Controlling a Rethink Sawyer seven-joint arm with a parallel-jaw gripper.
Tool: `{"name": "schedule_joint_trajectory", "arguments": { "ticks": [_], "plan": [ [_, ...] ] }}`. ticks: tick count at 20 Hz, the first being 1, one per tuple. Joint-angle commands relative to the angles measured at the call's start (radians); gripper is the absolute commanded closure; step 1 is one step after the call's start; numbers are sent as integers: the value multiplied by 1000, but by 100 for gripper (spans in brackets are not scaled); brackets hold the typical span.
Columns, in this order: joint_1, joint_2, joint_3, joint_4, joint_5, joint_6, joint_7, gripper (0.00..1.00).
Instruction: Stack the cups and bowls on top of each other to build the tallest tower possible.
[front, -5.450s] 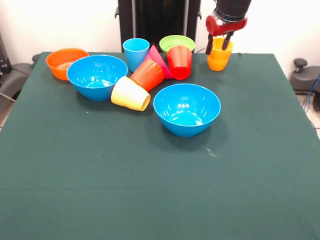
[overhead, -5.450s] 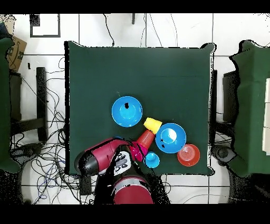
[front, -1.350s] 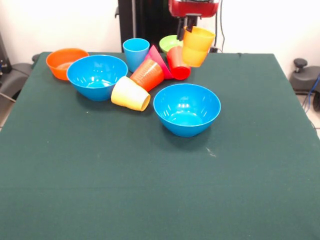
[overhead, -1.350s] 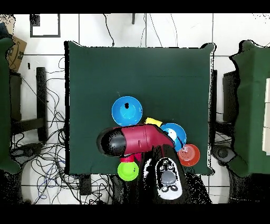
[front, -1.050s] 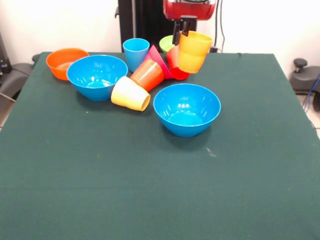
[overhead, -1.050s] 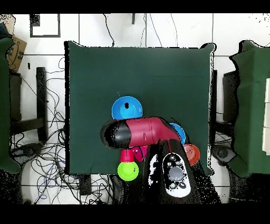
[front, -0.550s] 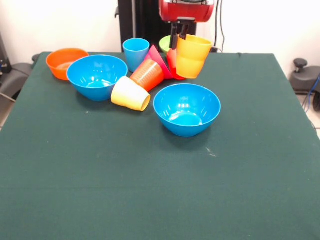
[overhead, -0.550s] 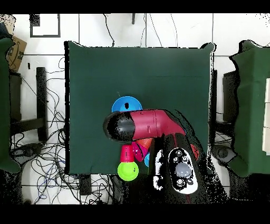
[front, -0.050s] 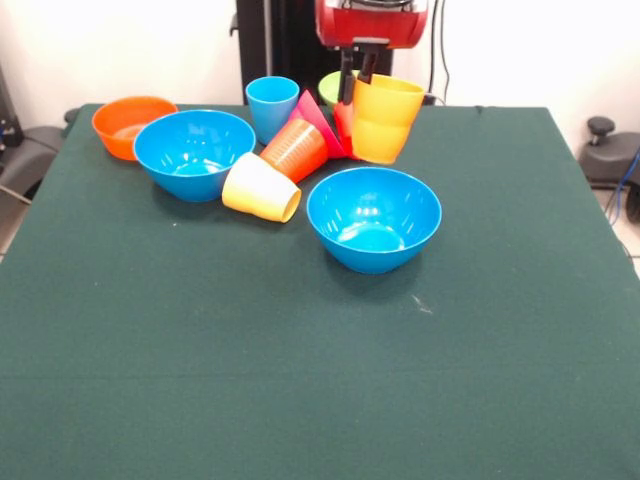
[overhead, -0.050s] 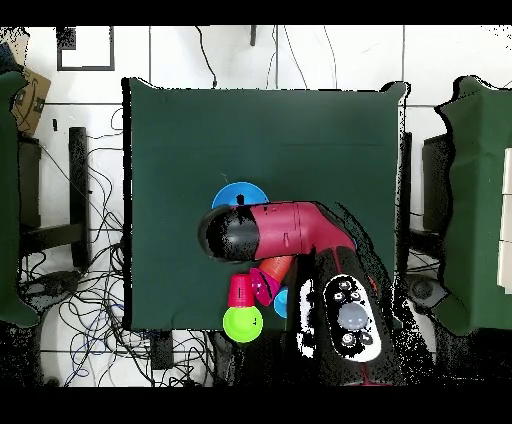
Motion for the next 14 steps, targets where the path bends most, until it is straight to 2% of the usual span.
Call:
{"name": "schedule_joint_trajectory", "arguments": {
  "ticks": [1, 5, 14],
  "plan": [
    [-10, 78, 77, -67, -53, 68, -89, 100],
    [-18, 118, 90, -80, -42, 92, -104, 100],
    [-24, 182, 79, -86, -74, 31, -97, 100]
  ]
}}
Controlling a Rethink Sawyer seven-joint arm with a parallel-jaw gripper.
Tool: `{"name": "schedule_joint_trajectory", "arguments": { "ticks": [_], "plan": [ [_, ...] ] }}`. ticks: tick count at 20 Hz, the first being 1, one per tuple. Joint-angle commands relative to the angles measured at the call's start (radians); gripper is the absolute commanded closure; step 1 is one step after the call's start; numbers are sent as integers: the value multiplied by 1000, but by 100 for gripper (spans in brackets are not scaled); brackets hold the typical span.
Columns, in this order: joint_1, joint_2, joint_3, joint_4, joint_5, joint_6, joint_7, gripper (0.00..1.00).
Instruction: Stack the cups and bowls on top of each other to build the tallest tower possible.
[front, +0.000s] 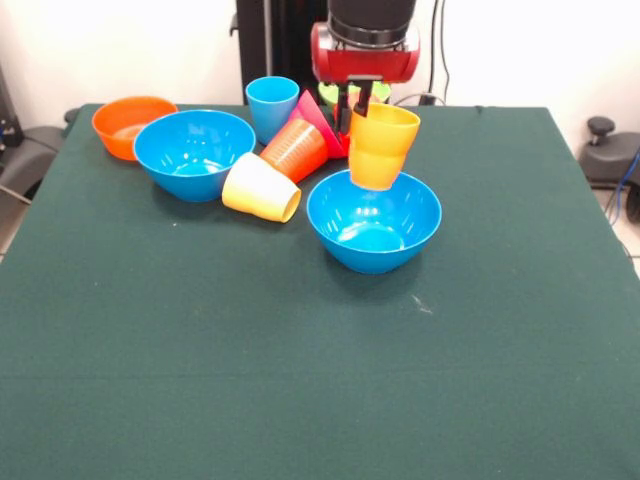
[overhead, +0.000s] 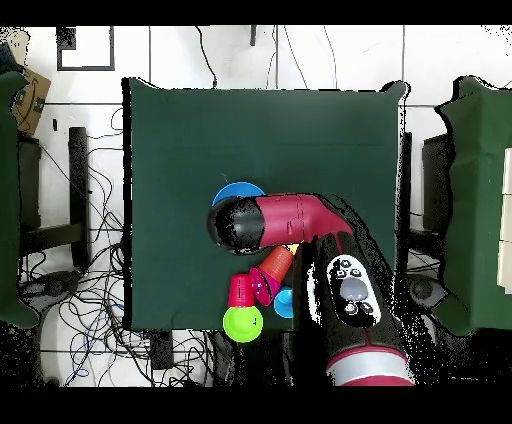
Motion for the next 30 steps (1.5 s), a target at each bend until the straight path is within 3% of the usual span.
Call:
{"name": "schedule_joint_trajectory", "arguments": {
  "ticks": [1, 11, 30],
  "plan": [
    [-12, 91, 75, -39, -69, 30, -95, 100],
    [-6, 122, 69, -43, -84, -43, -69, 100],
    [-4, 222, 38, -83, -209, -211, -30, 100]
  ]
}}
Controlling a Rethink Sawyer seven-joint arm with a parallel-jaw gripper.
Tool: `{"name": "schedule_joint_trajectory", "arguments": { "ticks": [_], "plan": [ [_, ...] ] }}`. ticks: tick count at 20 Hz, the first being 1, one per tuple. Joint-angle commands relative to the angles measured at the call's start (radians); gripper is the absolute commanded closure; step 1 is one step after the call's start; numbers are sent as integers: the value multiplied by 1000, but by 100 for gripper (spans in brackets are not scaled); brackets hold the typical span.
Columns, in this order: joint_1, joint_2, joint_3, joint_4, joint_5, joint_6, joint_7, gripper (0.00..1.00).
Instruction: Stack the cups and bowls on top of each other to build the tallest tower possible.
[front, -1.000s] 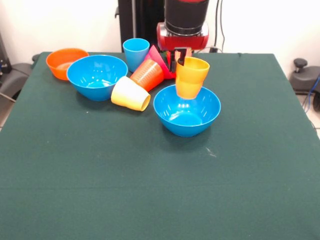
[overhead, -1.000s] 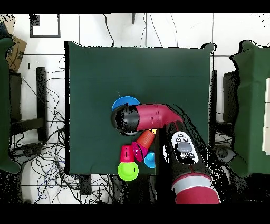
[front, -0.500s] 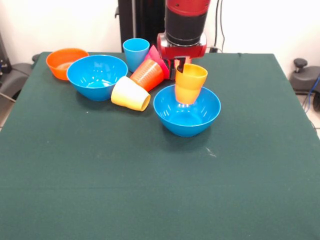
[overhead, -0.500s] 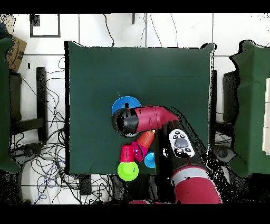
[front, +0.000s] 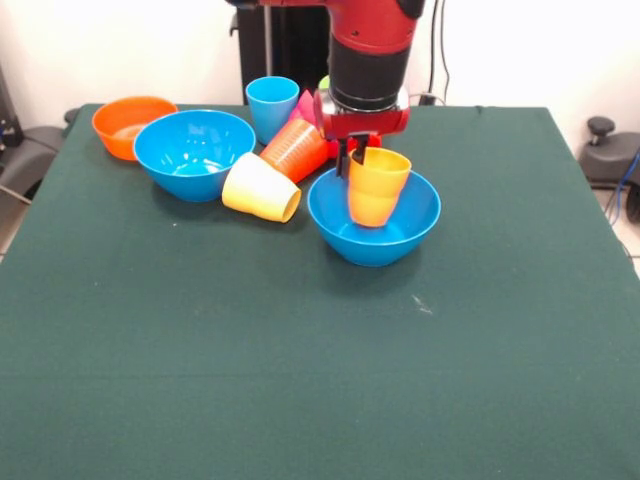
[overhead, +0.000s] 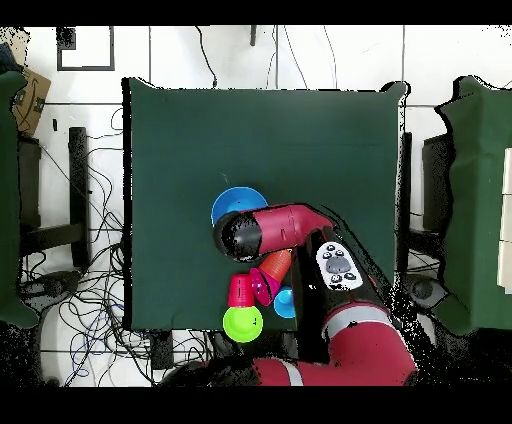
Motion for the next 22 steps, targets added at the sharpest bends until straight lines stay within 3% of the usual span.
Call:
{"name": "schedule_joint_trajectory", "arguments": {
  "ticks": [1, 12, 22],
  "plan": [
    [-1, 52, 40, -74, -92, -84, -27, 100],
    [-17, 52, 61, -70, -85, -100, -36, 100],
    [-15, 93, 68, -144, -68, -67, -42, 100]
  ]
}}
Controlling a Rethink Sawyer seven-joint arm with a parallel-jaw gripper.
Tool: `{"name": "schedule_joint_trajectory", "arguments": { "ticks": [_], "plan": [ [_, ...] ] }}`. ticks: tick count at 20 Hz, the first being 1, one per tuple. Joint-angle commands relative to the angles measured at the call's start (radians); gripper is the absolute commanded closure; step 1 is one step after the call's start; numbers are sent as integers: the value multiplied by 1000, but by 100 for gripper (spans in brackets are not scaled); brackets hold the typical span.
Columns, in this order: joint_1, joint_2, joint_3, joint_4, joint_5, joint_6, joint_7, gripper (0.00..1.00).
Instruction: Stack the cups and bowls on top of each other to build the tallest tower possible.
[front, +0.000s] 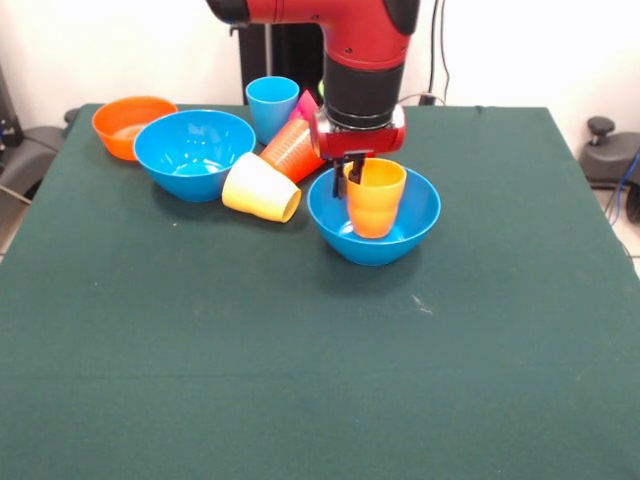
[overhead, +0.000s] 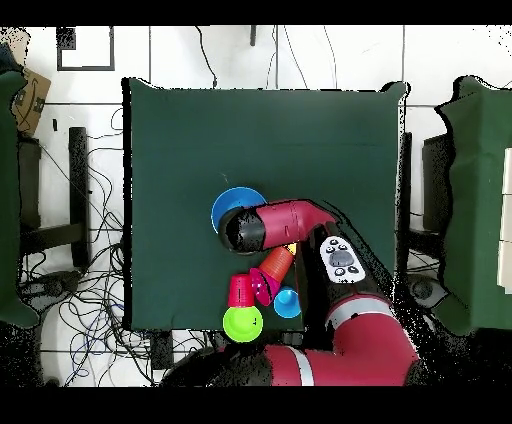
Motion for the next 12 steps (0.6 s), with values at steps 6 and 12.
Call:
{"name": "schedule_joint_trajectory", "arguments": {
  "ticks": [6, 12],
  "plan": [
    [0, 74, 61, -138, -45, 8, -41, 100],
    [9, 81, 53, -149, -49, 21, -42, 100]
  ]
}}
